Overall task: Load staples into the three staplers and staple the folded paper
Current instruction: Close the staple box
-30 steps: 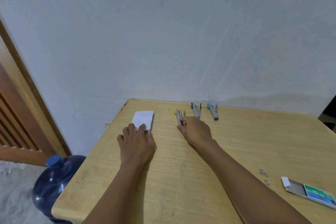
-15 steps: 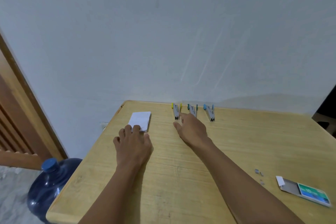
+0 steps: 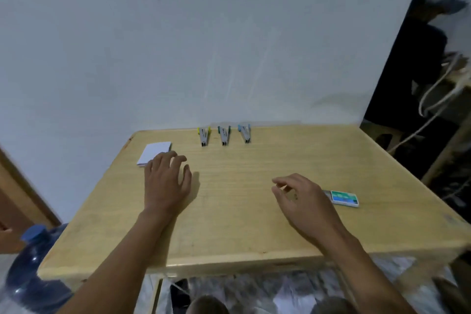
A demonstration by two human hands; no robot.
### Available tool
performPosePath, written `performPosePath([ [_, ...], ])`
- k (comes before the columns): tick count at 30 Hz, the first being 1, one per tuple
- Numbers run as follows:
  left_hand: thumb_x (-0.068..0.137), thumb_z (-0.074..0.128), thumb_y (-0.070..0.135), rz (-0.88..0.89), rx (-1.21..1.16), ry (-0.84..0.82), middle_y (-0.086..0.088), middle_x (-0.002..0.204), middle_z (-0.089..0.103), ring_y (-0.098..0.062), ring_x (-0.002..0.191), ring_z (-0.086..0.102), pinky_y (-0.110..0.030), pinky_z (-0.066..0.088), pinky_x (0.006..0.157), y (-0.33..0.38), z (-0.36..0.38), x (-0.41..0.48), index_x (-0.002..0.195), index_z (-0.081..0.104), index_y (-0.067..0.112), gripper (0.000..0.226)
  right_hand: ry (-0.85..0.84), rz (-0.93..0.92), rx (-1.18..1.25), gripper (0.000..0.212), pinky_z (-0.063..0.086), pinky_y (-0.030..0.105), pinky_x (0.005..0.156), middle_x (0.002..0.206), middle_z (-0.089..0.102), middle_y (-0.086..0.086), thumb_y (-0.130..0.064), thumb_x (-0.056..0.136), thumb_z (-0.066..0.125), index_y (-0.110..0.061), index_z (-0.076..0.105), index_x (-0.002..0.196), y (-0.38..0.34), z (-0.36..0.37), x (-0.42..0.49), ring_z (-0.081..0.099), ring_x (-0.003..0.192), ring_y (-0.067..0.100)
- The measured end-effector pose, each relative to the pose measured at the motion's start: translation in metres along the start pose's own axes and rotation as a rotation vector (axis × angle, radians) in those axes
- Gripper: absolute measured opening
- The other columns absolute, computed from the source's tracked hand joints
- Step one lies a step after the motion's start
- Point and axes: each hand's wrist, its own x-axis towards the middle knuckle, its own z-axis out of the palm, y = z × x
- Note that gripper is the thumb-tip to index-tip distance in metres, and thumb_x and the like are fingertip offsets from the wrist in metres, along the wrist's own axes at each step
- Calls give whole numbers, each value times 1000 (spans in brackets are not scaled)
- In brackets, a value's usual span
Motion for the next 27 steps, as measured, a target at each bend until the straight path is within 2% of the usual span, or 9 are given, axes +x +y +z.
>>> performPosePath([
  [2, 85, 52, 26, 48, -78, 5, -11, 106, 67, -35, 105, 60, -45, 41, 88, 29, 1, -8, 96, 69, 10, 26, 88, 35, -47, 22, 52, 32, 85, 108, 65, -12, -34, 93, 62, -27, 71, 111, 25, -21, -12, 61, 98, 8],
  [5, 85, 55, 25, 110, -223, -48, -8, 106, 67, -34, 105, 60, -44, 43, 89, 82, 5, -23, 94, 69, 13, 20, 125, 165, -204, 34, 42, 35, 95, 123, 57, -10, -43, 91, 62, -32, 64, 122, 63, -48, -20, 52, 116, 14],
  [8, 88, 52, 36, 113, -314, -193, -6, 118, 63, -30, 119, 52, -40, 34, 97, 136, 10, -36, 100, 71, 18, 28, -8, 314, -351, 55, 36, 37, 103, 141, 46, -6, -54, 89, 58, -33, 50, 139, 93, -68, -21, 42, 128, 18],
  [10, 91, 52, 43, 103, -359, -311, -6, 133, 54, -27, 131, 38, -40, 26, 106, 166, 16, -41, 110, 71, 21, 34, -129, 344, -334, 57, 35, 38, 105, 145, 44, -5, -51, 92, 56, -30, 46, 144, 105, -73, -21, 40, 131, 19],
  [12, 93, 52, 46, 93, -375, -402, -5, 143, 45, -25, 138, 27, -42, 19, 110, 190, 24, -44, 116, 70, 24, 36, -182, 298, -298, 51, 36, 36, 104, 141, 49, -5, -46, 95, 55, -28, 49, 142, 114, -73, -20, 41, 128, 18],
  [15, 94, 53, 46, 56, -372, -450, -2, 147, 41, -23, 139, 24, -42, 14, 108, 213, 33, -47, 112, 71, 28, 31, -187, 227, -196, 42, 39, 33, 99, 131, 56, -4, -38, 96, 58, -23, 56, 135, 122, -71, -17, 46, 119, 16],
  [20, 95, 53, 46, 50, -369, -434, 1, 141, 50, -21, 132, 30, -41, 18, 101, 219, 36, -49, 106, 74, 32, 28, -233, 145, -63, 34, 38, 23, 89, 118, 54, -8, -32, 97, 58, -21, 59, 129, 124, -69, -16, 49, 112, 11],
  [27, 94, 52, 45, 115, -349, -449, 10, 129, 56, -19, 126, 34, -36, 19, 95, 218, 34, -49, 110, 71, 40, 26, -247, 97, 7, 33, 37, 16, 83, 119, 54, -10, -29, 96, 61, -21, 60, 128, 120, -66, -14, 51, 107, 5],
])
